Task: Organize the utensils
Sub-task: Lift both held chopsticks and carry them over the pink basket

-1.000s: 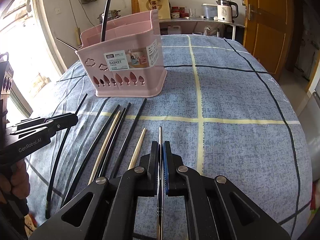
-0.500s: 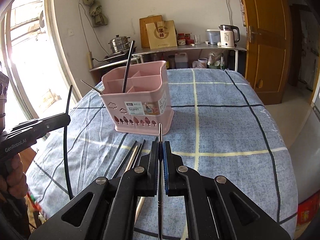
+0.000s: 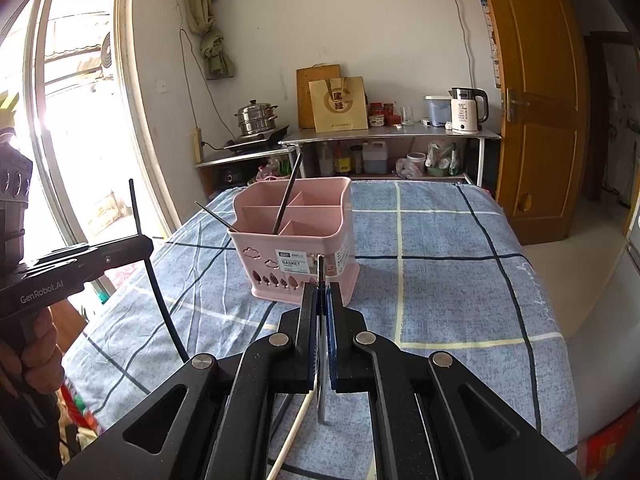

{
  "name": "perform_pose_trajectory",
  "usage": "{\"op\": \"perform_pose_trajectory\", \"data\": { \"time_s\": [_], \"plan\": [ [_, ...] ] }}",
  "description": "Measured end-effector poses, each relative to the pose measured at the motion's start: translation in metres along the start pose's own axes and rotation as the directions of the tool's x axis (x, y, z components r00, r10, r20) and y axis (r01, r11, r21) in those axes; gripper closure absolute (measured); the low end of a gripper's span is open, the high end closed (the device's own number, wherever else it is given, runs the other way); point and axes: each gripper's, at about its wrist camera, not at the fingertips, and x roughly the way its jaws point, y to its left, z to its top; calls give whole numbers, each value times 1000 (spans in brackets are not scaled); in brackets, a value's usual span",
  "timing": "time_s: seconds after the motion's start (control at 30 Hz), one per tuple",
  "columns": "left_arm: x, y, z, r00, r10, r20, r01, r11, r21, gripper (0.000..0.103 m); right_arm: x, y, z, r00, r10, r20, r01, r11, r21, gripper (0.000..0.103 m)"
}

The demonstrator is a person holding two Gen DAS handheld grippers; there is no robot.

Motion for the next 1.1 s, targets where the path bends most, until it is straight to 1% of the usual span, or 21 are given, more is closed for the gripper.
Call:
{"op": "perform_pose_trajectory", "data": {
  "time_s": [0.2,0.43,0.67,0.87,1.1],
  "plan": [
    [0,2,2,1000,-4,-7,4,1000,-2,98,-2,2,6,1000,13,12,-12,1000,-10,99],
    [1,7,21,1000,-4,1,4,1000,6,98,-1,9,24,998,43,39,-42,999,-31,99],
    [-1,18,54,1000,-9,17,9,1000,2,98,5,24,55,994,78,83,-72,995,-75,99],
    [-2,24,90,999,-16,40,15,1000,6,98,12,38,89,985,115,129,-102,989,-107,99],
    [4,34,123,997,-16,75,17,1000,-8,98,28,48,119,976,138,170,-120,986,-112,99]
  ]
}}
